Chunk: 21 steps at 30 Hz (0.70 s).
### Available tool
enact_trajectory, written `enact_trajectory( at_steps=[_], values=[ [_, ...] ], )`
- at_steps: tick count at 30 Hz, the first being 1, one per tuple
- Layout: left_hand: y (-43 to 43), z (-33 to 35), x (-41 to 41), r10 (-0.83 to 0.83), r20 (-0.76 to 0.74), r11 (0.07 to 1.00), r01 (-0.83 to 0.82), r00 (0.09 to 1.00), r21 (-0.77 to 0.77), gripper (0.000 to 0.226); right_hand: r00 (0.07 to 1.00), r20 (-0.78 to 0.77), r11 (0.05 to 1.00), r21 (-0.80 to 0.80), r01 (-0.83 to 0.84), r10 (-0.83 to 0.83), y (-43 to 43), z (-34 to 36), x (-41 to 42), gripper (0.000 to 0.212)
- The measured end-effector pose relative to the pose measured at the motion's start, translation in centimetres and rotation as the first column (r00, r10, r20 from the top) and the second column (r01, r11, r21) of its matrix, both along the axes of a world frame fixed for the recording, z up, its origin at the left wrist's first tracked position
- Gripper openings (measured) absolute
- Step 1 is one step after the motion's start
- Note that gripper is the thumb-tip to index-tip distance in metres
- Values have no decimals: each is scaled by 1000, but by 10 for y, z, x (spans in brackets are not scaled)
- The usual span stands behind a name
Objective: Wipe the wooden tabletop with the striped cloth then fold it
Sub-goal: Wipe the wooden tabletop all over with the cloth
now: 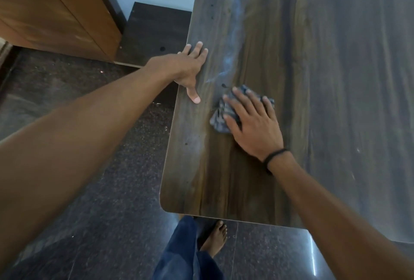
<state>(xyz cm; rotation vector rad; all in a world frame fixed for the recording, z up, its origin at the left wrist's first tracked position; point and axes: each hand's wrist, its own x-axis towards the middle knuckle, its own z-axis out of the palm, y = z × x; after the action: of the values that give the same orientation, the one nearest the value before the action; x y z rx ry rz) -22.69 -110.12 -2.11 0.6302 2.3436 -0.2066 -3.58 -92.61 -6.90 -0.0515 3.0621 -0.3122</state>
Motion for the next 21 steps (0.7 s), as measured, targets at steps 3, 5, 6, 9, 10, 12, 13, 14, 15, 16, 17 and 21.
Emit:
enact_trajectory(
  at_steps=[3, 5, 6, 9, 10, 12, 13, 14, 15, 16, 17, 21],
  values=[
    [5, -1, -6, -18, -3, 1000, 18, 1000, -7, 153, 1000, 24, 1000, -21, -3, 4, -24, 1, -3, 56],
    [8, 2, -14, -3, -7, 1000, 3, 1000, 28, 150, 981, 18, 981, -4, -194, 194, -15, -2, 15, 54],
    [9, 5, -18, 9, -17, 999, -8, 1000, 51, 149, 975, 8, 975, 8, -221, 221, -5, -2, 13, 53],
    [17, 10, -31, 13, -20, 996, -11, 1000, 85, 147, 1000, 29, 1000, -21, 8, -8, 3, 2, -31, 54],
    [19, 8, -34, -2, -13, 996, 3, 1000, 85, 147, 996, 51, 996, -37, 75, -73, -5, 2, -42, 54],
    [24, 4, -36, -33, -3, 996, 33, 999, 80, 147, 999, 40, 1000, -22, 2, -1, -19, 2, -38, 56],
    [24, 3, -36, -44, 3, 996, 44, 999, 82, 147, 996, 22, 996, -4, -87, 87, -17, 0, -29, 56],
    [23, 2, -37, -53, 5, 995, 52, 999, 83, 146, 988, 18, 988, 14, -156, 156, -10, -1, -21, 55],
    [21, 1, -37, -62, 2, 995, 62, 998, 82, 145, 984, 10, 983, 25, -179, 179, 1, -2, -21, 55],
    [19, 2, -38, -74, -3, 994, 74, 997, 80, 145, 989, 3, 988, 29, -151, 151, 9, -2, -30, 54],
    [18, 3, -39, -88, -5, 993, 88, 996, 73, 145, 997, 10, 997, 16, -80, 80, 12, -2, -43, 53],
    [21, 5, -39, -127, -26, 990, 128, 992, 56, 144, 998, 32, 998, -26, 61, -60, -3, -1, -65, 53]
  ],
)
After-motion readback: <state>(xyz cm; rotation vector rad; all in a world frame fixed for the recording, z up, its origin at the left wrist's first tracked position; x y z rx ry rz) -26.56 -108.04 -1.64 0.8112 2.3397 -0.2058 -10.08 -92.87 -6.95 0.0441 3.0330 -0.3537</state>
